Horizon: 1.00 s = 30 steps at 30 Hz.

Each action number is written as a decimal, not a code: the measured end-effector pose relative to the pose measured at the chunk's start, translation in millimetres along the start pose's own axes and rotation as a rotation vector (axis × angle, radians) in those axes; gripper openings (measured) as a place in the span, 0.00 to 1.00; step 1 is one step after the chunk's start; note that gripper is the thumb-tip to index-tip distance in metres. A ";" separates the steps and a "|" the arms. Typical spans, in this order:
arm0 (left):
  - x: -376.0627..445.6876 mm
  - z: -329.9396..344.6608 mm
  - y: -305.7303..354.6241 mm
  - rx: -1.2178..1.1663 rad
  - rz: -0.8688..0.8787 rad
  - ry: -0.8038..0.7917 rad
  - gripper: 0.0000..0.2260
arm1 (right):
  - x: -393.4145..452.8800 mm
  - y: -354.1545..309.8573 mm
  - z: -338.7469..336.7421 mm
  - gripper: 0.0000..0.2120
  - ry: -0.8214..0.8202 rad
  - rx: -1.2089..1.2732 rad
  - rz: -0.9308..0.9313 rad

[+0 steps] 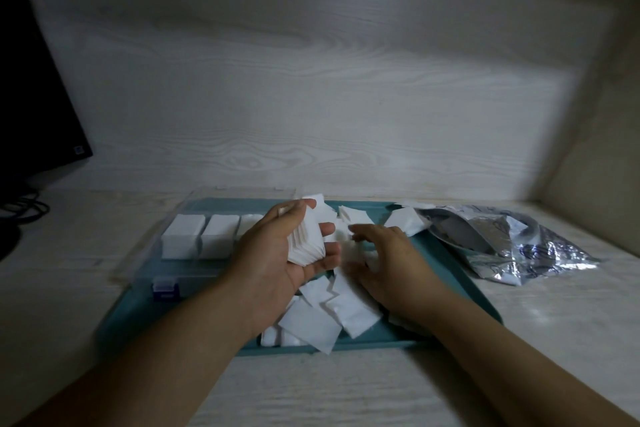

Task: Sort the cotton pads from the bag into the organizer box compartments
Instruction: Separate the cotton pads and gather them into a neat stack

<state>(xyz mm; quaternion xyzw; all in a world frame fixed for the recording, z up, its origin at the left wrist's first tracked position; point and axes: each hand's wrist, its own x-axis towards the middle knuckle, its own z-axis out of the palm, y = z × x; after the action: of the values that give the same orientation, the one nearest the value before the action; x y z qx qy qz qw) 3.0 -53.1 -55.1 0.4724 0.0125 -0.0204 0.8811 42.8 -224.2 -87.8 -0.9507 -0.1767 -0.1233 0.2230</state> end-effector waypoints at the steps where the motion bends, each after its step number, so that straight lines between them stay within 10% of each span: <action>1: 0.0 -0.3 -0.3 -0.001 0.003 0.003 0.09 | 1.3 1.2 1.8 0.24 -0.001 -0.024 -0.019; 15: 0.8 -2.4 -1.9 0.023 0.022 0.001 0.09 | 2.9 3.4 0.6 0.15 0.192 -0.135 -0.214; 24: 0.4 -2.6 -0.8 0.077 0.063 -0.001 0.09 | 6.3 -1.6 -39.6 0.12 0.421 0.950 0.113; 30: -2.6 -0.7 -5.4 0.096 -0.012 -0.076 0.10 | 2.2 -7.1 -44.4 0.07 0.138 1.415 0.119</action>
<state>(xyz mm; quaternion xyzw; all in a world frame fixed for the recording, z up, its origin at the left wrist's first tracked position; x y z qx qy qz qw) 0.1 -55.5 -59.9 0.5130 -0.0190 -0.0440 0.8571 35.1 -238.3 -45.8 -0.5760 -0.1475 -0.0265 0.8036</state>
